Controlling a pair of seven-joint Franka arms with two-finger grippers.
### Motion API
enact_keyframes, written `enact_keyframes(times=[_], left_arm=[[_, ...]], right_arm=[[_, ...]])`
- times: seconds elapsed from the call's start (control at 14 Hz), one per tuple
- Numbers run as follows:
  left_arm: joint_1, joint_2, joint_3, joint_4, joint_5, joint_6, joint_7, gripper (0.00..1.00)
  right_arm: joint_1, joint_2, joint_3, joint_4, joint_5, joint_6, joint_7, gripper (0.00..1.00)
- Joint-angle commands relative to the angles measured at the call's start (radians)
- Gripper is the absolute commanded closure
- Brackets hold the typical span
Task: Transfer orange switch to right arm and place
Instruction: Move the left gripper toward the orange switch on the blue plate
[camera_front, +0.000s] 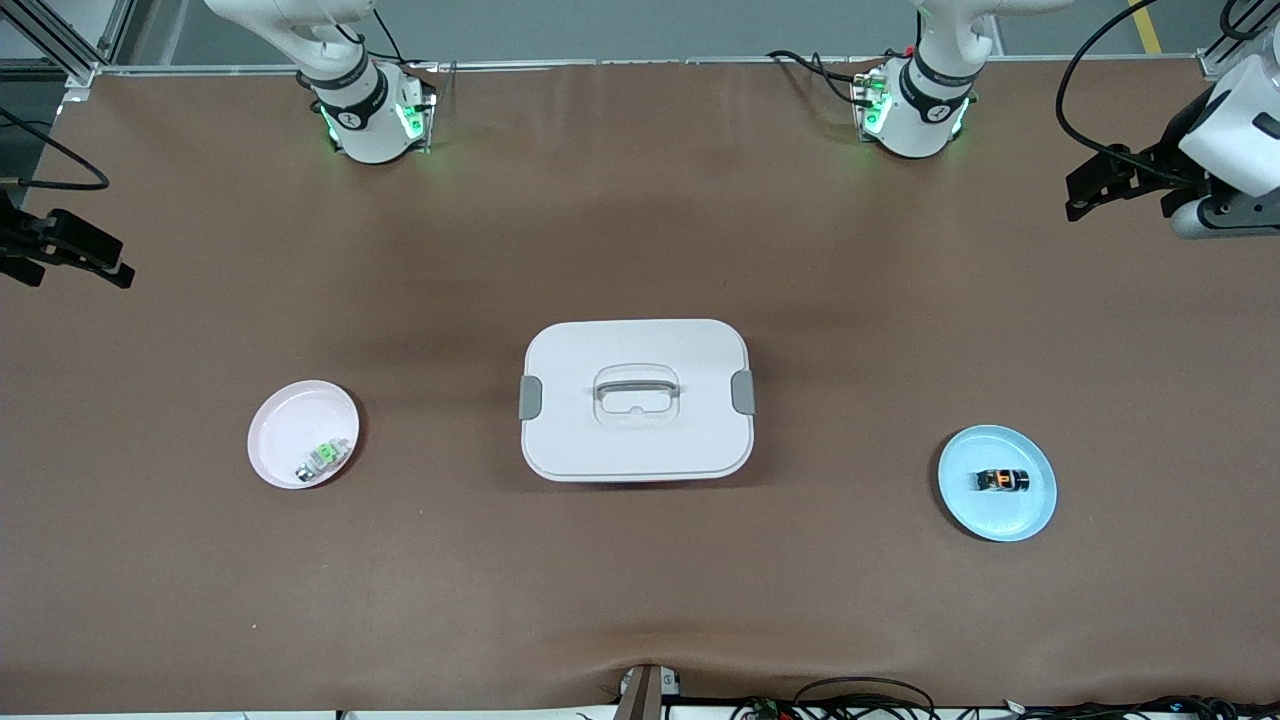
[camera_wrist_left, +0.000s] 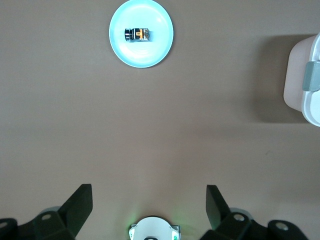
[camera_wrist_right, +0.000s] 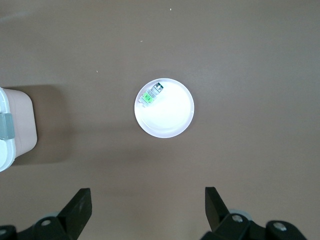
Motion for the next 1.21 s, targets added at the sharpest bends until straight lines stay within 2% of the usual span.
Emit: enact_keyframes(times=[0.0, 0.29, 0.57, 1.14], left_arm=[[0.012, -0.003, -0.003, 0.009, -0.006, -0.014, 0.018, 0.00], [0.016, 0.013, 0.004, 0.021, 0.001, -0.008, 0.018, 0.00], [0.018, 0.095, 0.008, 0.093, 0.000, -0.002, 0.017, 0.00], [0.047, 0.223, 0.031, 0.075, 0.029, 0.172, 0.018, 0.00]], right_arm=[[0.002, -0.024, 0.001, -0.022, 0.003, 0.009, 0.006, 0.00], [0.005, -0.024, 0.001, -0.023, 0.003, 0.013, 0.006, 0.00], [0.005, -0.024, 0.002, -0.023, 0.003, 0.013, 0.008, 0.00], [0.003, -0.023, 0.002, -0.023, 0.003, 0.013, 0.006, 0.00]])
